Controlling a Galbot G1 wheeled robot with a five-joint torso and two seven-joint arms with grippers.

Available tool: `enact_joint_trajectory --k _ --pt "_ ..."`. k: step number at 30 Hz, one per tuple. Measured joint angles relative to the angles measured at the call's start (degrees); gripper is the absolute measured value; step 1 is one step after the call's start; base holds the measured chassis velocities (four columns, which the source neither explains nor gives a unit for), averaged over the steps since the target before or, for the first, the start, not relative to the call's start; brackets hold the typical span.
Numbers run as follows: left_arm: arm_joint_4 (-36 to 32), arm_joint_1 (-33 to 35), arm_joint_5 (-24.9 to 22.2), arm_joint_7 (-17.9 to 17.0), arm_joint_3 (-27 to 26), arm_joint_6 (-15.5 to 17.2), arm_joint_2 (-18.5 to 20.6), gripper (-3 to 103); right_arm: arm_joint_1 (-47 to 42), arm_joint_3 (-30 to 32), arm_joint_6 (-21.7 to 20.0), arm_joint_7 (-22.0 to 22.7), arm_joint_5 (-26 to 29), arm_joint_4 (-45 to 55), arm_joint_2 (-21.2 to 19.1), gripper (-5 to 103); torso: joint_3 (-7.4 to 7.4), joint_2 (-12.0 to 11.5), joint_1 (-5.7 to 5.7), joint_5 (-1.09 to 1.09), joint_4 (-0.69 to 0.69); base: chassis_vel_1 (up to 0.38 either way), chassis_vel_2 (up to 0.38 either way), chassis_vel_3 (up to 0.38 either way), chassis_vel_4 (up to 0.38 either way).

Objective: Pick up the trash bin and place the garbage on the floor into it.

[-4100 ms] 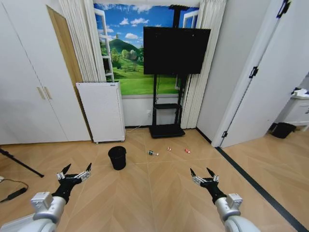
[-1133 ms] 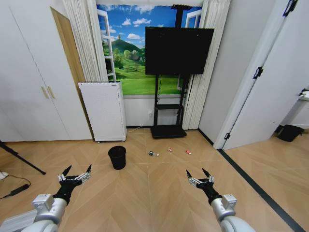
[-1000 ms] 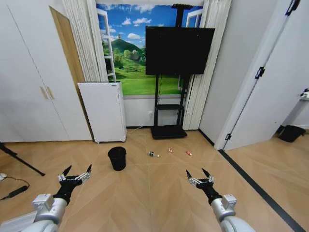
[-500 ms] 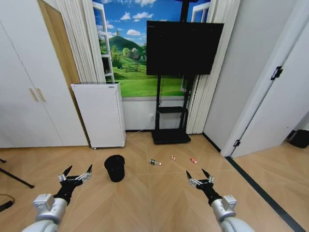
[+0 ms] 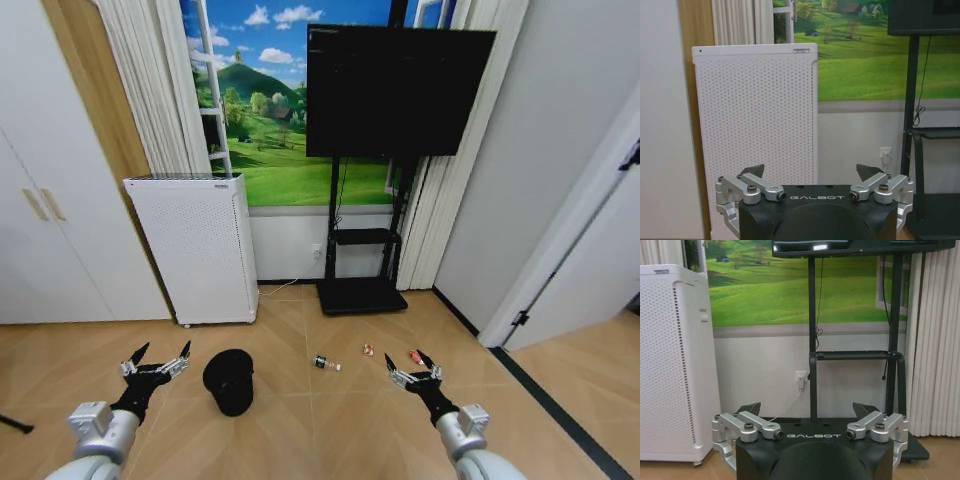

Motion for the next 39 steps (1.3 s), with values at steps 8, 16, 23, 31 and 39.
enact_joint_trajectory --k 8,16,23,31,39 --pt "0.11 -0.14 -0.12 -1.00 0.19 -0.09 0.00 100 -0.12 -0.67 1.32 0.93 -0.36 -0.74 0.18 100 0.00 0.00 -0.01 -0.03 0.00 -0.339 0.329 0.340 -0.343" --pt "0.05 -0.13 -0.67 -1.69 0.20 -0.25 0.00 100 0.05 -1.84 1.62 1.64 -0.51 -1.05 0.37 100 0.00 -0.01 0.02 0.01 -0.02 -0.148 0.150 0.084 -0.098" --pt "-0.17 -0.31 -0.35 -3.11 -0.02 2.13 0.00 100 0.14 -2.11 1.66 1.71 -0.60 -1.10 0.51 100 -0.30 -0.40 -0.27 0.00 0.02 0.066 -0.052 -0.059 0.028" --pt "-0.20 -0.42 0.02 -3.10 0.06 2.55 -0.29 100 0.41 -1.92 1.66 1.78 -0.32 -1.17 0.44 100 -1.38 -2.40 -1.00 0.01 0.00 0.006 -0.005 -0.004 0.006" --pt "0.11 -0.37 0.52 -2.40 -0.02 2.52 -0.54 100 0.54 -1.90 1.61 1.71 -0.17 -1.16 0.47 100 -2.77 -4.81 -2.09 0.01 0.00 0.000 0.000 0.000 0.000"
